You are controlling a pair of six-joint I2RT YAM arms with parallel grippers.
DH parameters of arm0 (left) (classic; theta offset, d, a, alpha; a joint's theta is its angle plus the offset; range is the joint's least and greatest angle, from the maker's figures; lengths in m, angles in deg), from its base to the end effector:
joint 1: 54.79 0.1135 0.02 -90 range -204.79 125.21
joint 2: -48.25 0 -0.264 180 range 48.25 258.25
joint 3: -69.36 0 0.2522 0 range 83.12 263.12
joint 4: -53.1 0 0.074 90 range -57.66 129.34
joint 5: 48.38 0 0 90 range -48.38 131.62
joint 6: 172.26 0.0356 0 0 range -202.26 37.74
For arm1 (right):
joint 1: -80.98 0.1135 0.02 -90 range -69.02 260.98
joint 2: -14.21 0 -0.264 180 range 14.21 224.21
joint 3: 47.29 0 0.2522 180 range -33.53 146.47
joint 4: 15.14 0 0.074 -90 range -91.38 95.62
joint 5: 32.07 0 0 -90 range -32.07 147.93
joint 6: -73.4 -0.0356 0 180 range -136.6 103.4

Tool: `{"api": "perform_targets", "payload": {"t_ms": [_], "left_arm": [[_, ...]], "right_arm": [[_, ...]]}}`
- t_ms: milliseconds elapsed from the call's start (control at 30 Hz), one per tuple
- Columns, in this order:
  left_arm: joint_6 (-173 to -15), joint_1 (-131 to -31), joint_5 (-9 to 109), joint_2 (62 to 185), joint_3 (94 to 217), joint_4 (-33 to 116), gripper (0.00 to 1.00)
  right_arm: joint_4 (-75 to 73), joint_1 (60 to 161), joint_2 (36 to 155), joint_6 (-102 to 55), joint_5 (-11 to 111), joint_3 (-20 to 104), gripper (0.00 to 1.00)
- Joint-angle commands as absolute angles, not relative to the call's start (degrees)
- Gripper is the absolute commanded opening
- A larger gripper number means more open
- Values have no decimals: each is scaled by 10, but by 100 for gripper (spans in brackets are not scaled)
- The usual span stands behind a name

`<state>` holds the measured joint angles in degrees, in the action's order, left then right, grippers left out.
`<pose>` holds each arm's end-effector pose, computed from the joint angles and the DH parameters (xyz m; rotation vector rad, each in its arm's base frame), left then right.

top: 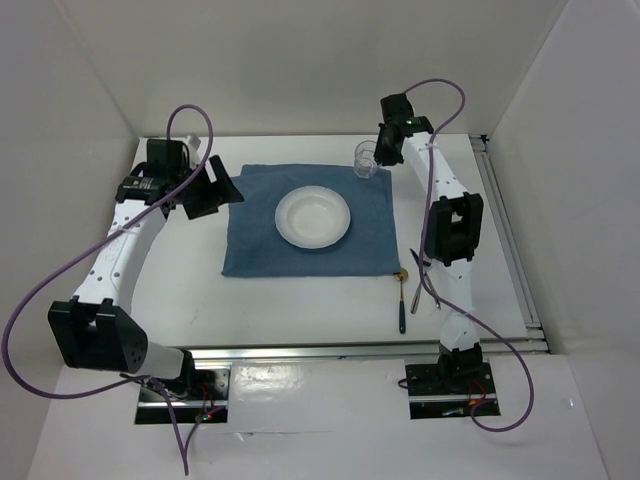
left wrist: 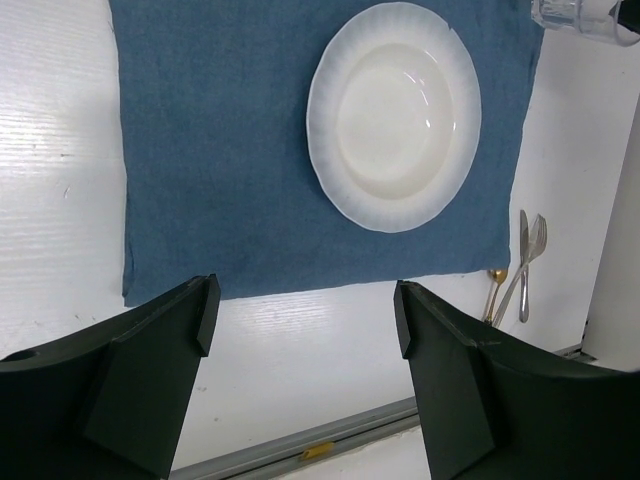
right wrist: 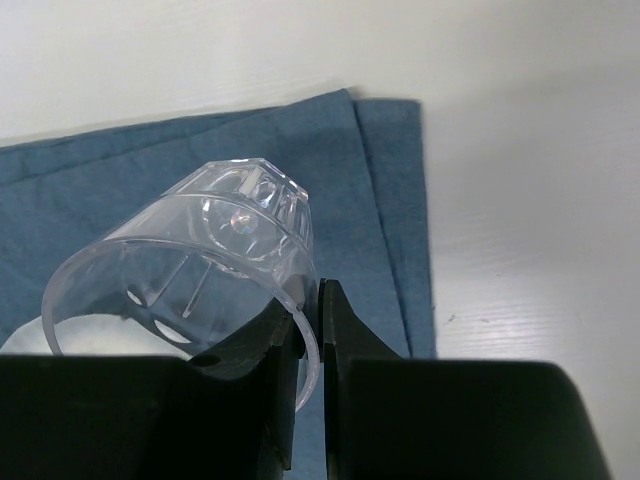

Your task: Set the dinner table for one person

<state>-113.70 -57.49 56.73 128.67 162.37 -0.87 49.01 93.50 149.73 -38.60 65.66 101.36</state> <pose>0.3027 -0.0236 0.3572 -0.4439 2.2962 -0.6056 0.5113 0.1086 0.2708 0.2610 2.4387 0.0993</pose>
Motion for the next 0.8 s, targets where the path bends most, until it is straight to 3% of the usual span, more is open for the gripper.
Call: {"api": "perform_targets", "payload": {"t_ms": [0,400,500,533,600,667,767], "left_arm": [[-1122,-579,574,1295,1622,-8,88],[-1122,-589,568,1311,1622,-8,88],[-1122,-589,563,1311,1617,-8,88],[-1122,-589,563,1311,1622,-8,88],[-1117,-589,558,1311,1622,-14,88],[-1117,-589,558,1311,1627,-14,89],[-1117,-594,552,1311,1633,-19,89]], "right_arm": [[489,928,1489,-378,654,1009,0],[467,928,1503,-378,659,948,3],[467,933,1503,-378,659,948,27],[467,933,1494,-378,659,948,54],[461,938,1476,-378,659,956,73],[461,938,1465,-373,659,972,88],[480,938,1442,-367,653,1003,93]]}}
